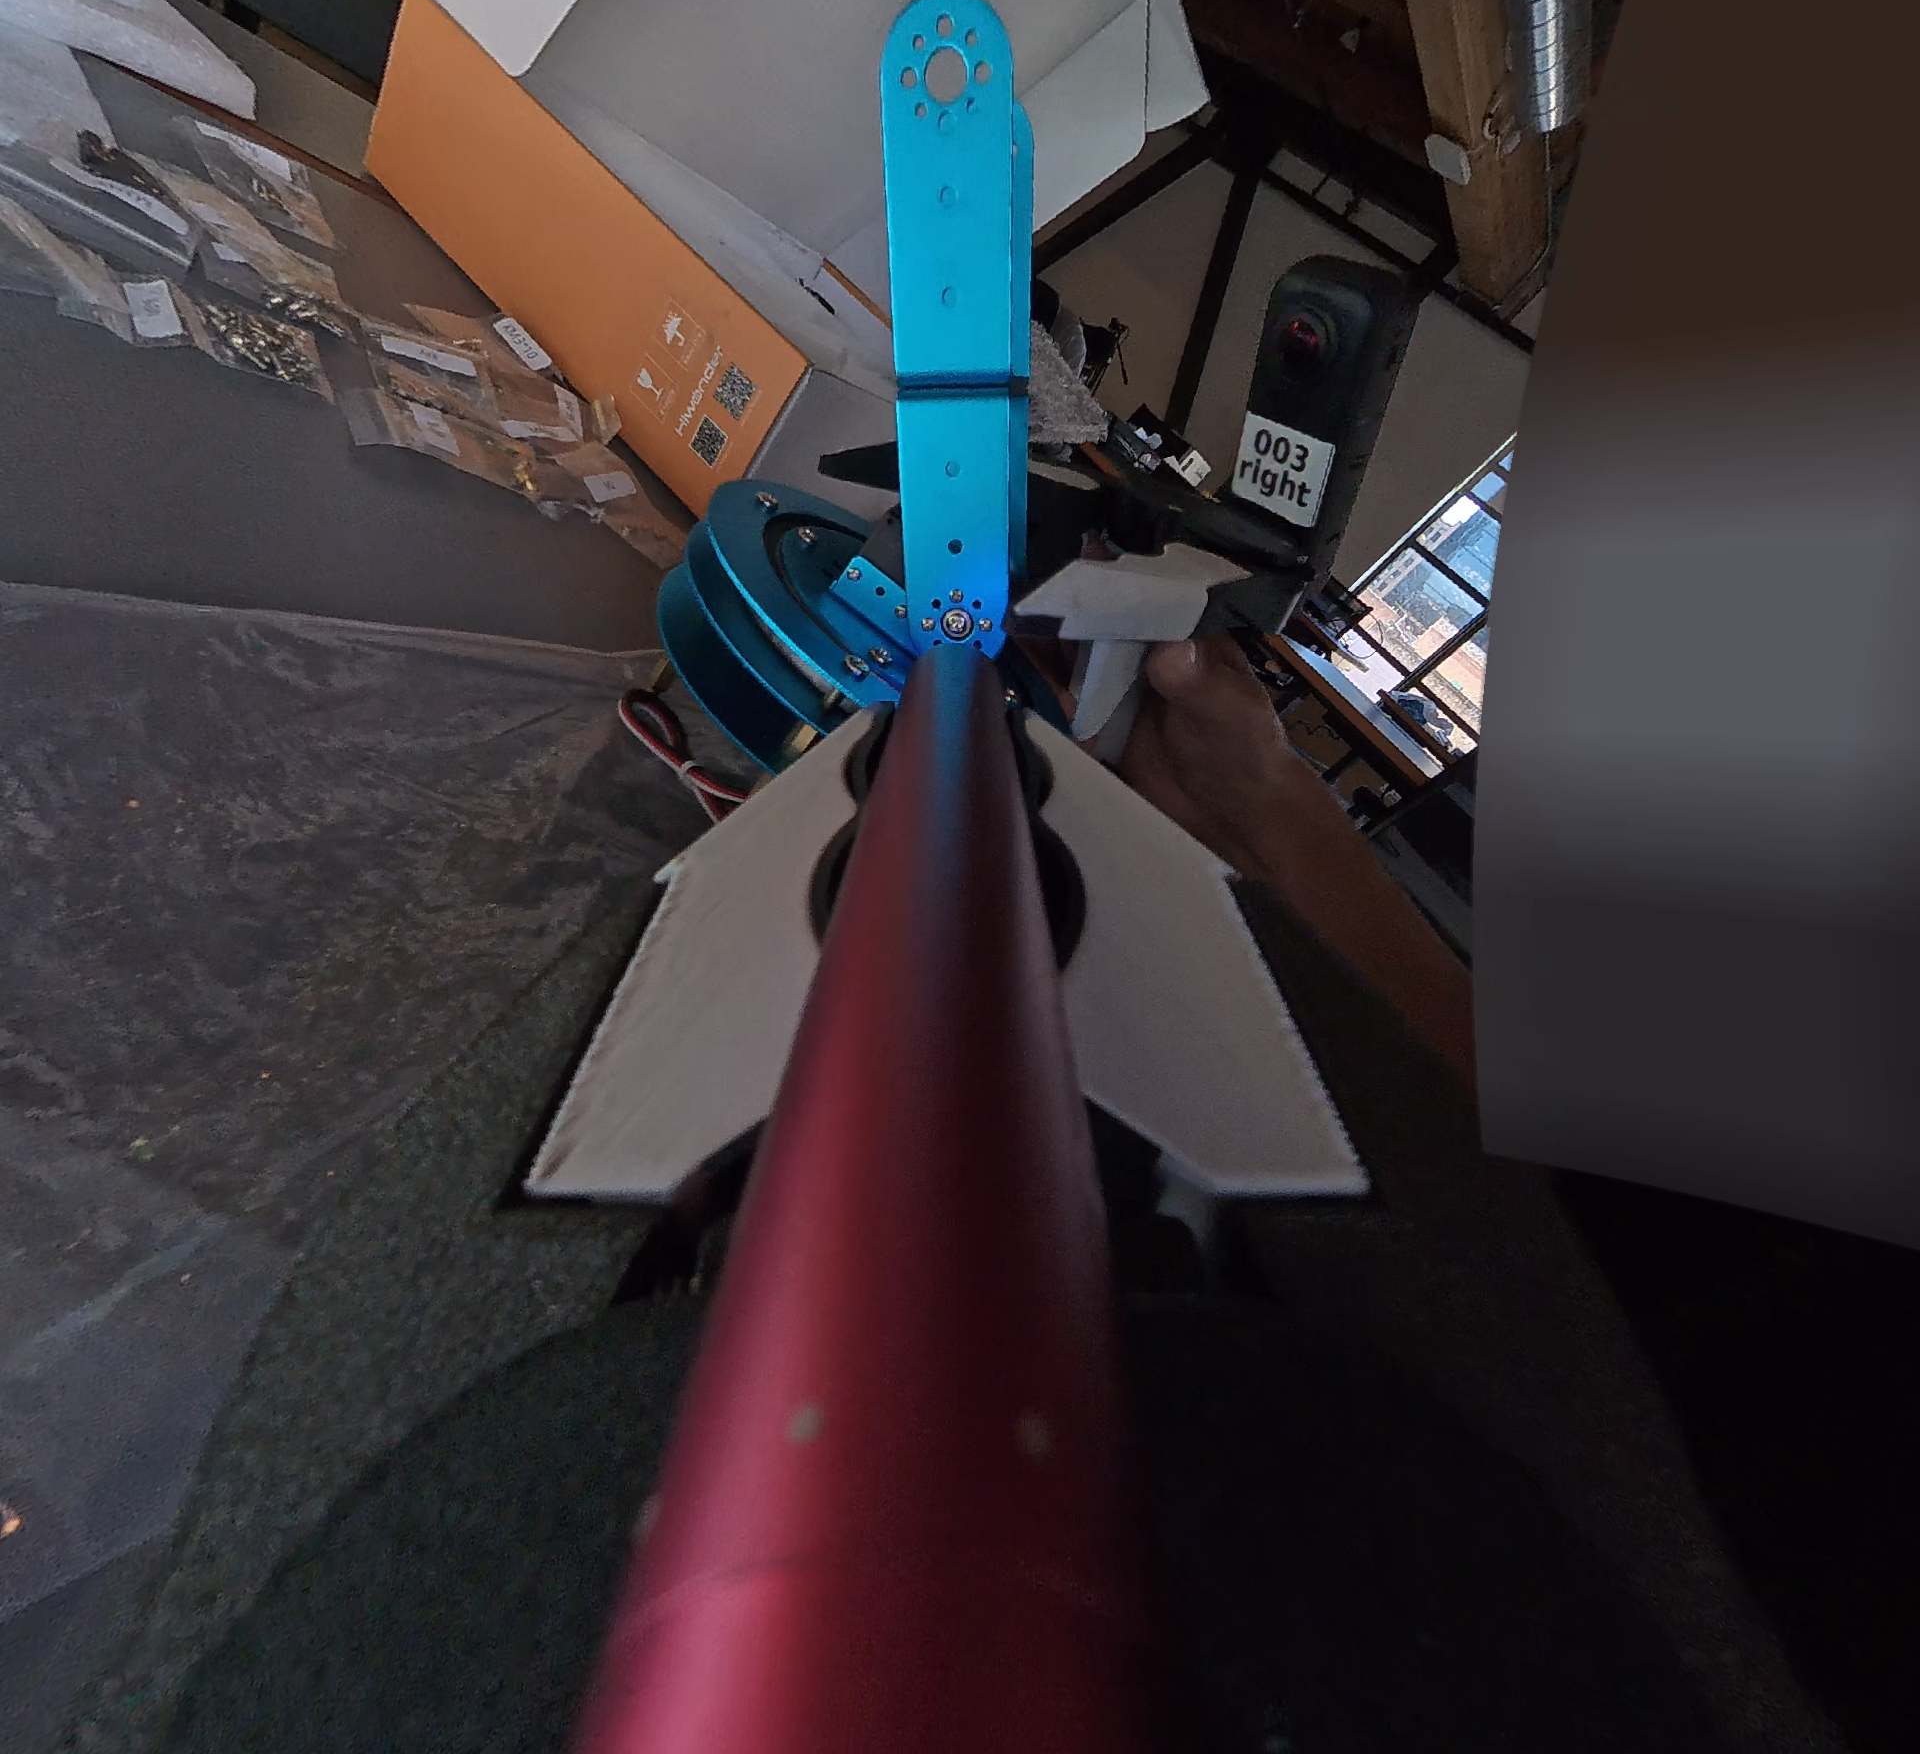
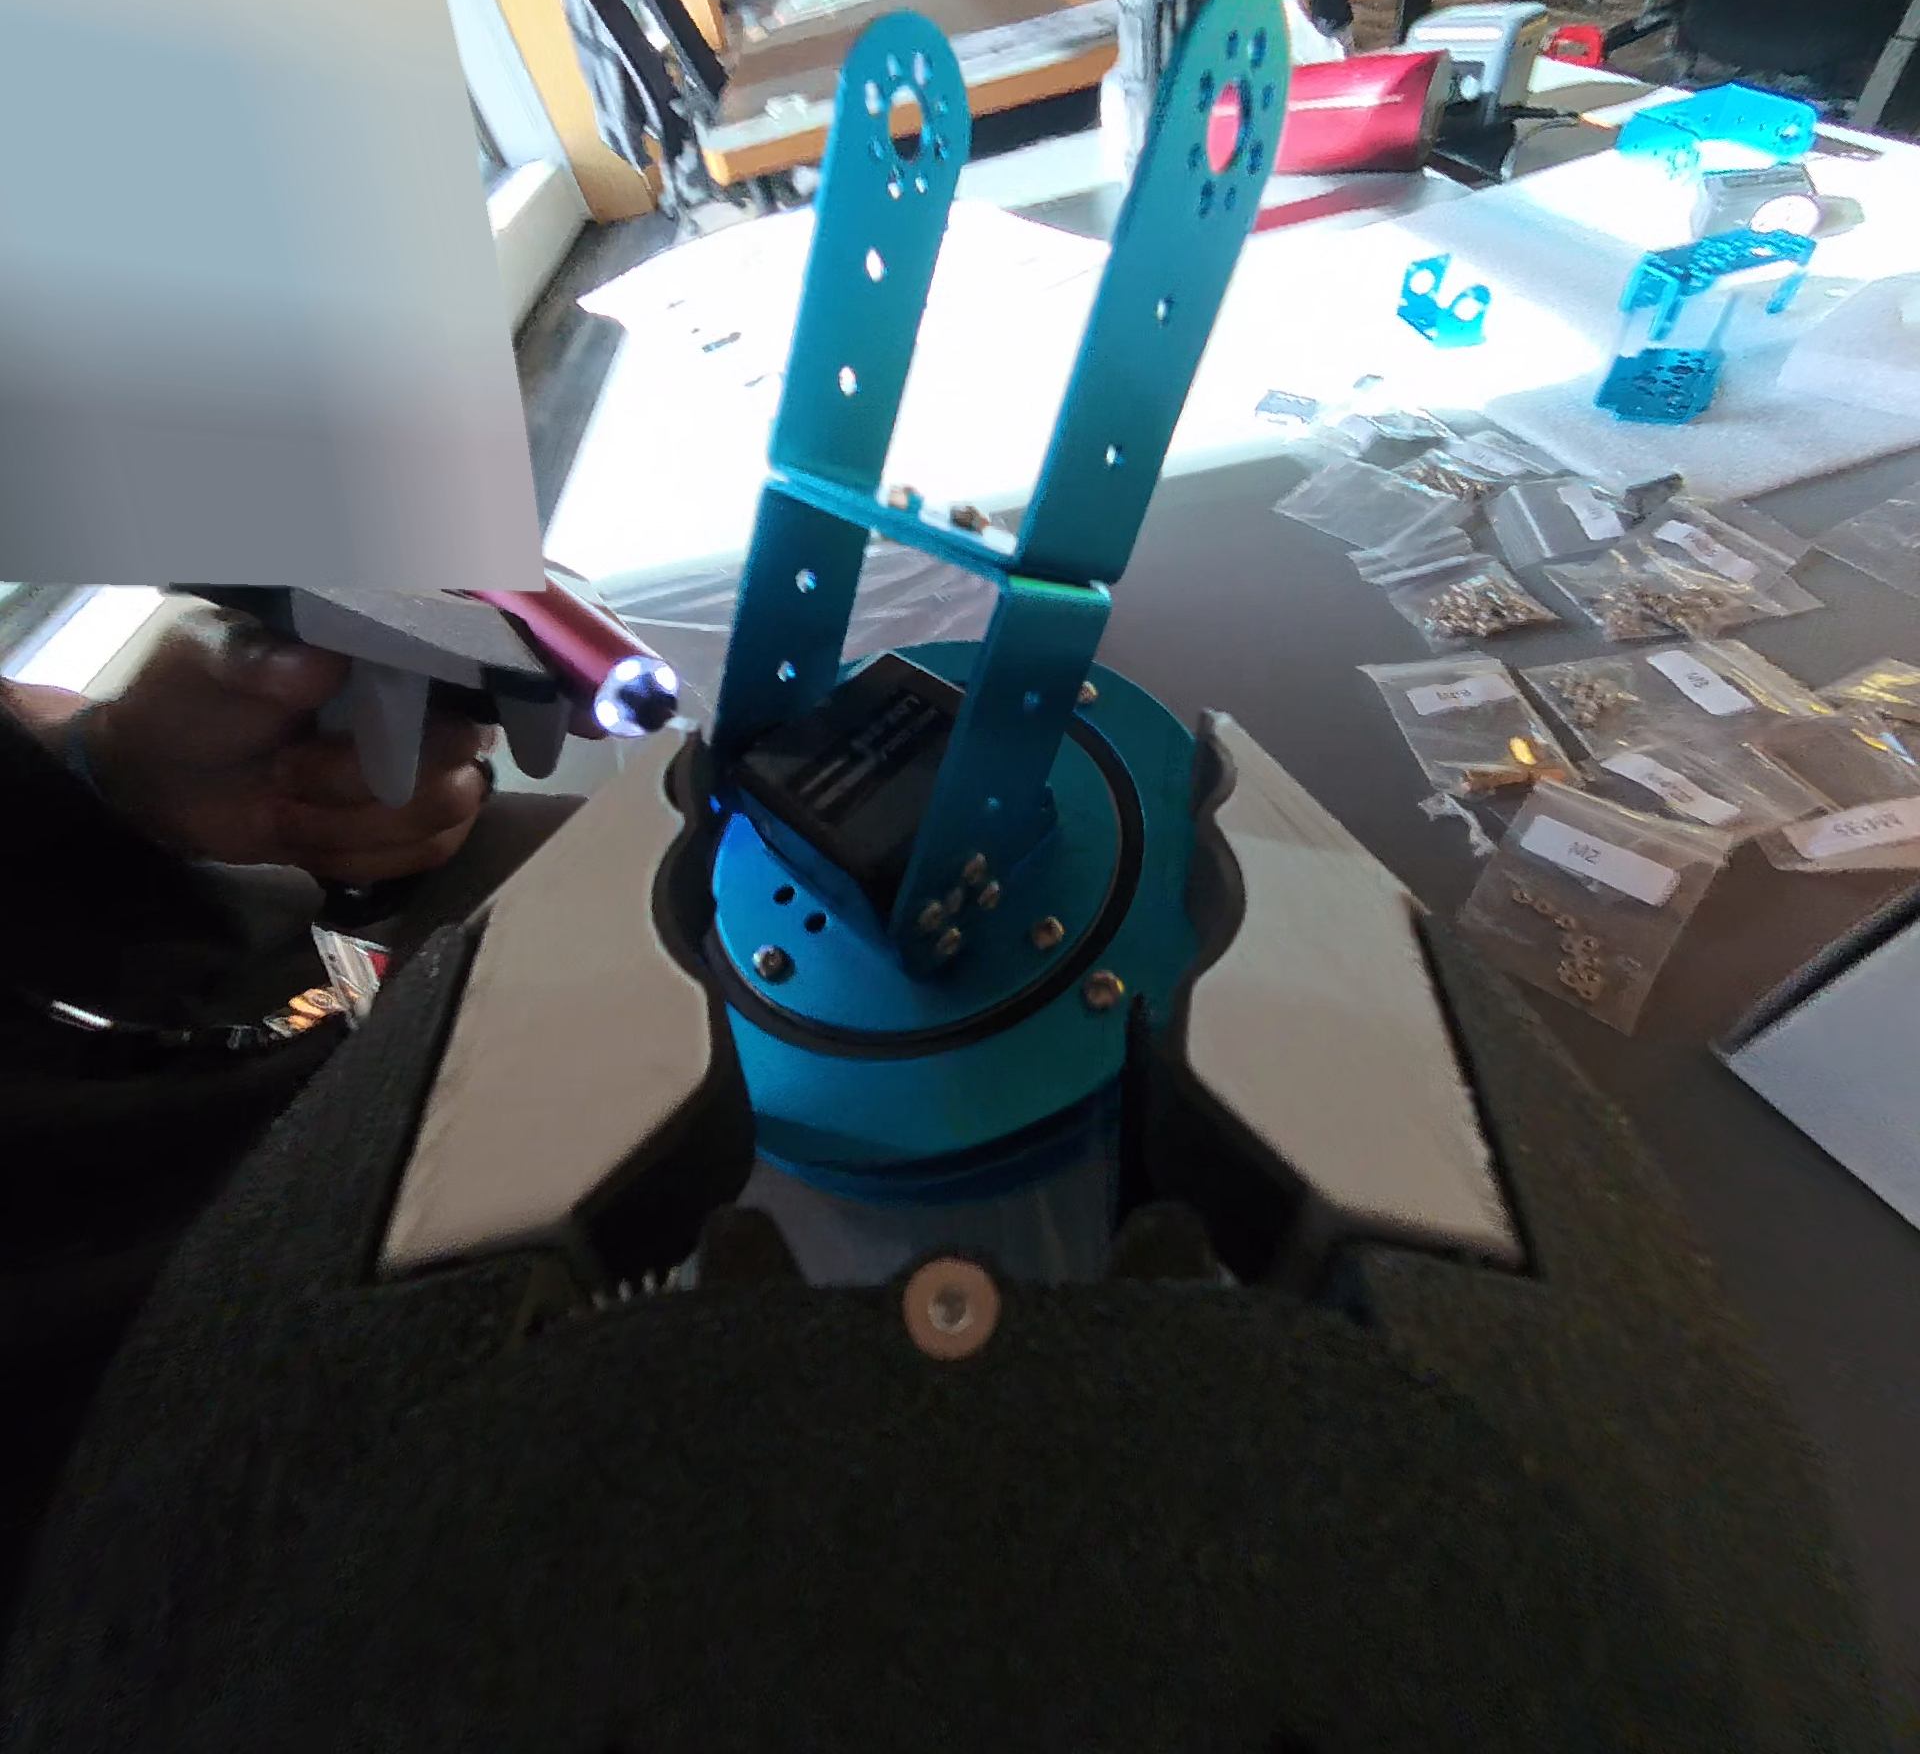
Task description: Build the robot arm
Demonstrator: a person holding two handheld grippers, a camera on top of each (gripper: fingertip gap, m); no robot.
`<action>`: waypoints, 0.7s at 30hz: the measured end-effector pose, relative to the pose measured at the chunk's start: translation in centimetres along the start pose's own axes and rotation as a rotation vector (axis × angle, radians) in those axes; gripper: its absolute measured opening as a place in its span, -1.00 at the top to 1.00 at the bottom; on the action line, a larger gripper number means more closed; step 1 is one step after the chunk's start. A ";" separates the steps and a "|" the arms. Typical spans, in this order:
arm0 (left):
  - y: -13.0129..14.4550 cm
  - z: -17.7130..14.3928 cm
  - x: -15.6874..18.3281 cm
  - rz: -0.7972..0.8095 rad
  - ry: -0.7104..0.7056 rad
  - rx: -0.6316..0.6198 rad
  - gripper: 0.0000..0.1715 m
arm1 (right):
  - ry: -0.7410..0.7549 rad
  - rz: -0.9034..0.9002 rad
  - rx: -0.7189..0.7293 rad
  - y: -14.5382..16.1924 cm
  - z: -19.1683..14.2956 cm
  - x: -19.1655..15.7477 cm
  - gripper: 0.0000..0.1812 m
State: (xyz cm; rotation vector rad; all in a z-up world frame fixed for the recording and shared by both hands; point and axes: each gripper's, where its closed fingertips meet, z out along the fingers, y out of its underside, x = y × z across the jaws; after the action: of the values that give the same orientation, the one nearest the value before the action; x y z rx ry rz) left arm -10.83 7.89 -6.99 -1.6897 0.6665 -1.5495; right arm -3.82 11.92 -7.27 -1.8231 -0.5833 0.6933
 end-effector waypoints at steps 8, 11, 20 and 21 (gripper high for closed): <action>0.0 -0.1 0.1 -0.013 0.016 -0.011 0.74 | 0.200 -0.048 -0.021 0.0 -3.7 -0.5 0.06; 0.1 -0.2 0.0 0.005 0.006 -0.020 0.74 | 0.275 -0.022 -0.020 0.4 -4.2 -1.2 0.09; -1.6 -2.8 -1.1 0.064 -0.045 0.012 0.74 | 0.531 -0.043 -0.025 0.7 -4.4 -2.6 0.19; -2.2 -3.5 -1.5 0.083 -0.061 0.023 0.74 | 0.561 -0.052 -0.024 0.7 -4.6 -2.7 0.22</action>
State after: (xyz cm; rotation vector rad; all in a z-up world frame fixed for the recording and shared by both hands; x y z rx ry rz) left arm -14.73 9.72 -6.13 -1.6652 0.6762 -1.4371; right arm -2.49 6.86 -6.13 -1.9062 -0.2630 0.1196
